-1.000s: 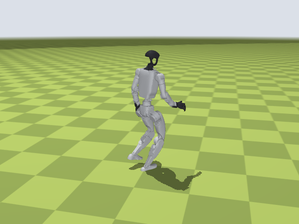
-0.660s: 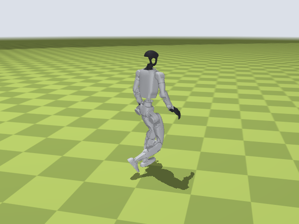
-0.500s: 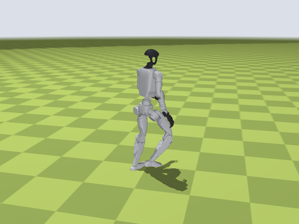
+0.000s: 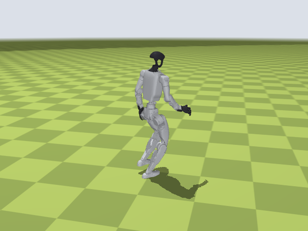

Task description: Run

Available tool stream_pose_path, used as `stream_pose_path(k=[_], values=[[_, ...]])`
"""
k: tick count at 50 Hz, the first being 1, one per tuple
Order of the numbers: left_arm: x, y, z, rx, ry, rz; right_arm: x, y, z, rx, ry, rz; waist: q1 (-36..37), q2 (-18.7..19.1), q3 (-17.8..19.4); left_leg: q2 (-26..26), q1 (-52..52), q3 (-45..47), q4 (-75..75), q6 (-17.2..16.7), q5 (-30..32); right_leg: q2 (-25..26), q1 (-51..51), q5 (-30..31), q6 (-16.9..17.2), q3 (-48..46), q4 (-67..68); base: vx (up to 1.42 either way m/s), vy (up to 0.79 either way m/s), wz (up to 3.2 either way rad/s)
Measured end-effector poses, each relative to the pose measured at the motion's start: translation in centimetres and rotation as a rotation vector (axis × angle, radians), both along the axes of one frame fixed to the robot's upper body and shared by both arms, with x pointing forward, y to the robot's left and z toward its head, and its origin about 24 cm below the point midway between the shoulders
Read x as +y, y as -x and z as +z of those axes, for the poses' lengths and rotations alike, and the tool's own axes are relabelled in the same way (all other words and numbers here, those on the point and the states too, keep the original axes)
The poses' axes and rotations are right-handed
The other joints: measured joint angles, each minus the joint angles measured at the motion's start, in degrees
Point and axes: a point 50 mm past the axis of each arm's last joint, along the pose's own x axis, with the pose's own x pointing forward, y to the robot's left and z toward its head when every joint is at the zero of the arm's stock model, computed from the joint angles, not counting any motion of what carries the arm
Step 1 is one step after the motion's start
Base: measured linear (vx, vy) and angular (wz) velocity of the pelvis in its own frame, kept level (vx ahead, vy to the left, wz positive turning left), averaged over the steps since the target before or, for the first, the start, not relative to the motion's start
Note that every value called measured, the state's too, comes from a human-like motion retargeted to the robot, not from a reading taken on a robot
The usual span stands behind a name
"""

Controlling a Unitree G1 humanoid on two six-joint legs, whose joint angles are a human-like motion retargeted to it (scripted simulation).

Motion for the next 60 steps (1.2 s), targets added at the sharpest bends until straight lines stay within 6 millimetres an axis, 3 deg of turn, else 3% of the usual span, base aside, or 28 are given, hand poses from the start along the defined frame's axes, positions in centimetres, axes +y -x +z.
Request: stream_pose_path(k=[3,6,9,12,15,17,20,23,26,30,32,35,38,42,45,48,51,53,56,60], values=[[1.1,1.9,-0.1,0.034,-0.012,0.074,1.2,-2.3,3.0,-0.14,-0.021,0.063,1.13,-1.79,-0.4,-4.44,-4.03,0.7,-14.72,-0.4,-0.56,-1.33,5.51,1.24,2.25,0.59,-4.17,0.01,0.02,-0.17],[1.9,2.6,0.0,0.038,-0.035,0.136,2.1,-3.3,4.5,-0.201,-0.031,0.111,1.37,-4.21,-1.01,-10.01,-5.06,-0.03,-28.09,-0.56,0.41,-3.65,9.01,1.66,4.31,1.07,-4.34,0.0,0.0,0.0],[2.3,2.6,0.1,0.031,-0.062,0.175,2.6,-2.7,3.4,-0.146,-0.032,0.134,1.26,-6.11,-1.69,-13.52,-4.85,-1.33,-29.2,0.1,1.96,-5.35,10.75,1.82,6.11,2.08,1.13,0.0,0.0,0.0],[2.4,1.2,0.3,-0.009,-0.092,0.203,2.8,-0.6,-0.1,0.026,-0.04,0.134,0.67,-8.98,-2.18,-17.2,-2.85,-2.09,-26.13,2.06,3.62,-7.59,11.4,5.4,9.3,3.54,9.72,0.0,0.01,0.06],[2.3,-2.0,1.0,-0.1,-0.107,0.218,3.0,2.7,-4.4,0.26,-0.067,0.104,-0.5,-12.28,-1.9,-20.42,0.58,-2.62,-25.1,4.25,3.14,-9.53,8.32,14.35,11.88,3.78,23.55,-0.01,-0.02,0.09],[1.9,-5.3,2.0,-0.204,-0.1,0.209,2.7,5.1,-6.8,0.41,-0.08,0.064,-1.53,-13.44,-1.53,-21.13,3.59,-3.08,-26.31,5.03,2.26,-11.28,3.67,19.04,11.88,3.03,32.77,0.0,0.0,0.0],[0.5,-10.4,4.3,-0.387,-0.062,0.17,1.4,9.3,-9.5,0.606,-0.075,-0.015,-3.86,-13.93,-0.83,-22.51,10.51,-4.1,-31.46,5.36,1.45,-16.33,-3.67,17.83,11.86,3.3,42.17,0.0,0.11,0.17],[-0.9,-14.8,7.3,-0.568,-0.018,0.121,-0.4,13.0,-10.6,0.732,-0.051,-0.097,-6.05,-12.52,-0.1,-21.72,19.61,-5.45,-40.15,3.51,2.11,-20.38,-10.8,11.36,7.73,1.57,42.8,0.0,0.03,0.03],[-1.9,-17.9,10.5,-0.729,0.023,0.075,-2.4,15.7,-10.8,0.797,-0.021,-0.183,-8.09,-10.31,0.22,-19.82,27.27,-6.45,-47.98,1.13,3.0,-21.44,-16.72,5.89,5.12,-0.58,35.87,0.0,0.0,0.0],[-2.7,-20.1,13.7,-0.884,0.053,0.017,-4.5,17.8,-10.5,0.82,0.017,-0.287,-9.74,-7.28,0.28,-16.71,34.6,-6.66,-54.19,-1.47,3.38,-18.21,-21.35,1.68,4.54,-1.9,20.96,0.0,0.0,0.0],[-2.7,-20.2,14.1,-0.909,0.049,0.003,-5.1,18.1,-10.3,0.81,0.034,-0.32,-9.89,-6.19,0.3,-15.27,36.36,-6.28,-52.89,-2.47,2.38,-15.63,-21.65,0.54,4.45,-1.28,14.99,0.01,-0.06,-0.13],[-2.9,-19.5,13.4,-0.881,0.057,0.002,-5.4,18.1,-10.1,0.785,0.052,-0.348,-9.58,-5.64,0.23,-13.86,37.18,-5.9,-45.7,-3.67,0.62,-13.35,-20.44,-0.57,3.18,-0.29,13.35,0.0,-0.07,-0.14],[-2.7,-17.2,10.4,-0.737,0.048,0.02,-5.1,16.2,-9.7,0.712,0.06,-0.336,-8.38,-3.53,0.97,-9.78,35.06,-4.78,-30.14,-4.85,0.34,-10.11,-16.85,-1.51,0.18,-1.31,16.2,-0.01,-0.07,-0.21],[-2.6,-12.0,4.9,-0.43,0.029,0.032,-3.7,10.6,-8.4,0.54,0.062,-0.243,-5.86,0.69,1.99,-1.0,24.08,-2.91,-2.01,-4.74,4.22,-4.84,-12.25,-3.91,-3.77,-3.77,16.73,-0.05,-0.06,-0.25],[-2.3,-7.4,1.9,-0.213,0.021,0.03,-2.1,5.7,-6.2,0.37,0.062,-0.131,-3.11,1.6,1.41,1.86,13.75,-2.28,7.86,-2.17,2.52,-2.83,-8.47,-3.68,-3.57,-3.78,12.03,-0.04,-0.03,-0.33],[-1.2,-3.2,0.4,-0.075,0.017,0.052,-0.3,1.5,-3.2,0.19,0.048,-0.032,-0.45,0.78,0.88,1.26,5.25,-1.59,6.43,-0.4,-0.36,-1.95,-3.2,-1.43,-1.49,-2.56,5.07,-0.02,0.0,-0.42],[0.0,0.1,-0.1,0.005,0.018,0.108,1.0,-1.4,-0.2,0.033,0.018,0.04,1.41,-0.58,0.43,-1.22,-0.36,-1.0,-3.03,0.06,-1.86,-2.07,2.28,0.73,0.88,-1.47,-0.89,0.0,0.02,-0.41],[0.7,1.7,-0.3,0.036,0.018,0.153,1.7,-2.6,1.5,-0.042,-0.001,0.076,2.01,-1.81,-0.12,-3.99,-2.83,-0.91,-12.25,-0.15,-1.99,-2.97,5.24,1.69,2.35,-1.16,-3.39,0.01,0.03,-0.26],[1.5,2.9,-0.2,0.055,0.01,0.215,2.2,-3.1,2.3,-0.074,-0.019,0.111,2.05,-4.03,-0.9,-8.77,-3.66,-1.75,-23.81,-0.21,-0.82,-5.01,8.45,2.51,4.26,-0.74,-3.56,0.0,0.0,0.0],[2.0,2.8,-0.1,0.048,-0.02,0.248,2.3,-1.1,-0.2,0.053,-0.031,0.114,1.24,-6.35,-1.67,-12.55,-2.01,-2.96,-23.68,1.05,1.33,-7.11,10.02,3.44,6.52,0.71,4.36,0.0,0.0,0.0]])
